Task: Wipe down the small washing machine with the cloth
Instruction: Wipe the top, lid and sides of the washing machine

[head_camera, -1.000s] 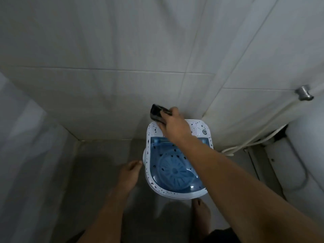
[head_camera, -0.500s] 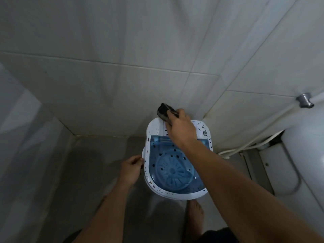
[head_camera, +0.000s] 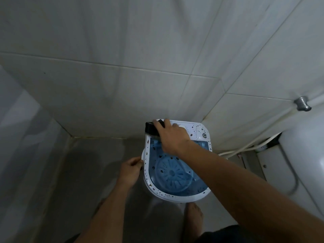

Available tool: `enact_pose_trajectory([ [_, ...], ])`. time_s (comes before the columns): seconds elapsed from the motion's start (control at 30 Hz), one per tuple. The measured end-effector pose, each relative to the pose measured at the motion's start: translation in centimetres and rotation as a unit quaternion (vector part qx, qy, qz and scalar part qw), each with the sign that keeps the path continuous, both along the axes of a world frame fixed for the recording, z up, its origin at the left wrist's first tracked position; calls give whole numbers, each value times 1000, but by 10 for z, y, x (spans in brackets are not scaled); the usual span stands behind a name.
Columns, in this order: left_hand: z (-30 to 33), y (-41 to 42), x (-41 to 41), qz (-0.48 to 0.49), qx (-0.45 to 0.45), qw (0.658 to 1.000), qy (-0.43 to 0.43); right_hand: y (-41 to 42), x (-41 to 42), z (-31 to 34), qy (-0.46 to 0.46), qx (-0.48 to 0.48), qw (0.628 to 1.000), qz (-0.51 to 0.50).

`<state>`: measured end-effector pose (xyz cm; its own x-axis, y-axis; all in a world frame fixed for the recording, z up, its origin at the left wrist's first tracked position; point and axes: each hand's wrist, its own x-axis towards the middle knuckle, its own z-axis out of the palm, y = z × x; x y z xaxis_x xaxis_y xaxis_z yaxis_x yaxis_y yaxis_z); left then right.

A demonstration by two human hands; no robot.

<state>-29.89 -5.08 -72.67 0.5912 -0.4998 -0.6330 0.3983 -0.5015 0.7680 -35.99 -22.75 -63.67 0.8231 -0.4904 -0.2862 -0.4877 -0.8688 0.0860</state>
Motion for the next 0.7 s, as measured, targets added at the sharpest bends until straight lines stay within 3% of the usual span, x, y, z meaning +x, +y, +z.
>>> enact_pose_trajectory([
  [0.17,-1,1,0,-3,-3,1000,-2,-22,14,3,-76,20,993,-94],
  [0.37,-1,0,0,0,-16,1000,-3,-13,-5,-19,-133,8,989,-65],
  [0.5,-2,0,1,-4,-19,1000,-6,-11,-12,-22,-109,5,994,-5],
  [0.63,-2,1,1,-16,-12,1000,-11,-27,3,-10,-141,21,982,-122],
  [0.7,-1,1,1,-20,-11,1000,-14,-19,7,-10,-158,21,980,-119],
])
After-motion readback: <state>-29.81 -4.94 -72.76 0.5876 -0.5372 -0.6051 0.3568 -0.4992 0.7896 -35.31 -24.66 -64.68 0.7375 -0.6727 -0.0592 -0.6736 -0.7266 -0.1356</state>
